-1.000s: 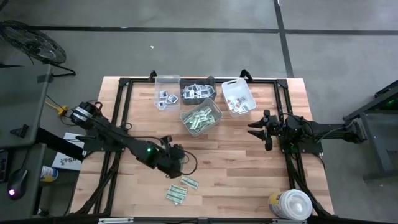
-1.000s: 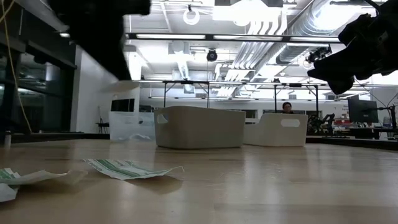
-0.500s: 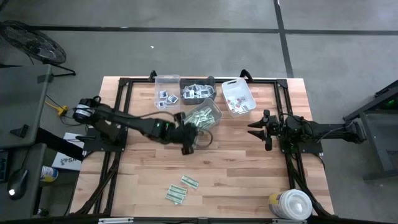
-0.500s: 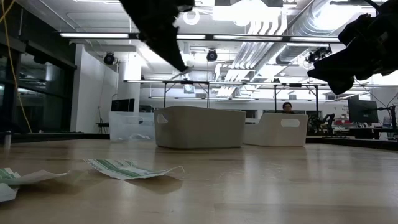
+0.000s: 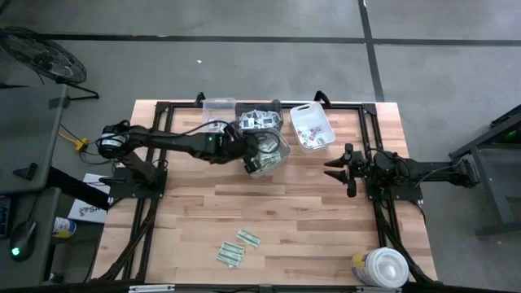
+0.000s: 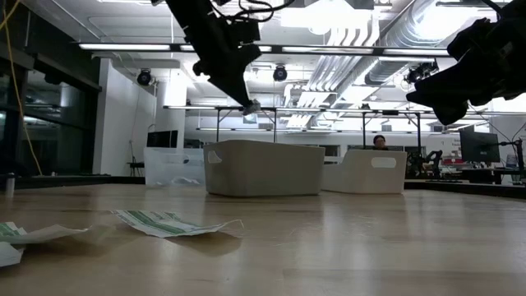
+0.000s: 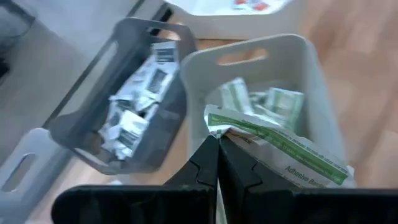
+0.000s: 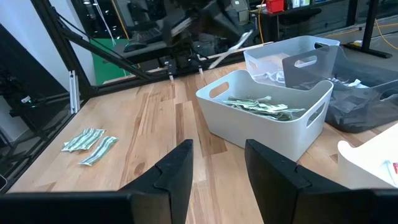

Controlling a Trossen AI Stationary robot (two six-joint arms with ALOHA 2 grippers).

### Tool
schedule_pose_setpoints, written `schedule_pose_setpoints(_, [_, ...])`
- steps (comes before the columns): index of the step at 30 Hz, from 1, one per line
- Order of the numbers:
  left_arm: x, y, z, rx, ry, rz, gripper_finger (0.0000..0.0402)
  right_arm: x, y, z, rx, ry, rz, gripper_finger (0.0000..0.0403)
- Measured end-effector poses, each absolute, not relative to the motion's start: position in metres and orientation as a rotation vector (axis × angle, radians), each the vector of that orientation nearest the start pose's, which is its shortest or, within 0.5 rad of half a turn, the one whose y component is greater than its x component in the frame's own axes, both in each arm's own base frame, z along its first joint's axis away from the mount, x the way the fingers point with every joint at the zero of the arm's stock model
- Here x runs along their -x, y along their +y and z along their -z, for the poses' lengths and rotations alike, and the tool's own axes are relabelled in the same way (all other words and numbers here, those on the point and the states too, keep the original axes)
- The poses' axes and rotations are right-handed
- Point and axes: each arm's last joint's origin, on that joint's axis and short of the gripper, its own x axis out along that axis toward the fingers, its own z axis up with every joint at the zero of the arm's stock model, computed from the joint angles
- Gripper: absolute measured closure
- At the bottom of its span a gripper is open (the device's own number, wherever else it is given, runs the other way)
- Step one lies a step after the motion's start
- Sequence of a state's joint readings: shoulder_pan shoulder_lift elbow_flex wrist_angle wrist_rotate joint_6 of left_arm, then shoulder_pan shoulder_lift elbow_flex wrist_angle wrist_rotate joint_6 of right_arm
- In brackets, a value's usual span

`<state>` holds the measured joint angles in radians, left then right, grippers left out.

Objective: Pick & Place First Aid Supplies
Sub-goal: Put the bandage pack into the gray bin

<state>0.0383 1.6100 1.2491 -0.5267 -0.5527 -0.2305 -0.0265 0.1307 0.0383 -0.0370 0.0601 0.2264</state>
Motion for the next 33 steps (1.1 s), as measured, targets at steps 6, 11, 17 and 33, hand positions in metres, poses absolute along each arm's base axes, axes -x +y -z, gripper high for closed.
schedule_pose_setpoints(6, [-0.347,0.043,-0.248,-0.038,0.863,-0.636,0.0401,-0.104,-0.004,-0.163,-0.224,0.119,0.101,0.0263])
schedule_pose_setpoints(11, [-0.353,0.049,-0.223,-0.068,0.969,-0.614,0.0401,-0.104,-0.005,-0.163,-0.224,0.119,0.101,0.0263])
schedule_pose_setpoints(17, [-0.356,0.050,-0.216,-0.080,0.988,-0.630,0.0401,-0.104,-0.005,-0.163,-0.224,0.120,0.101,0.0263])
schedule_pose_setpoints(33, [-0.354,0.049,-0.215,-0.125,1.029,-0.571,0.0343,-0.104,-0.005,-0.163,-0.224,0.119,0.101,0.0263])
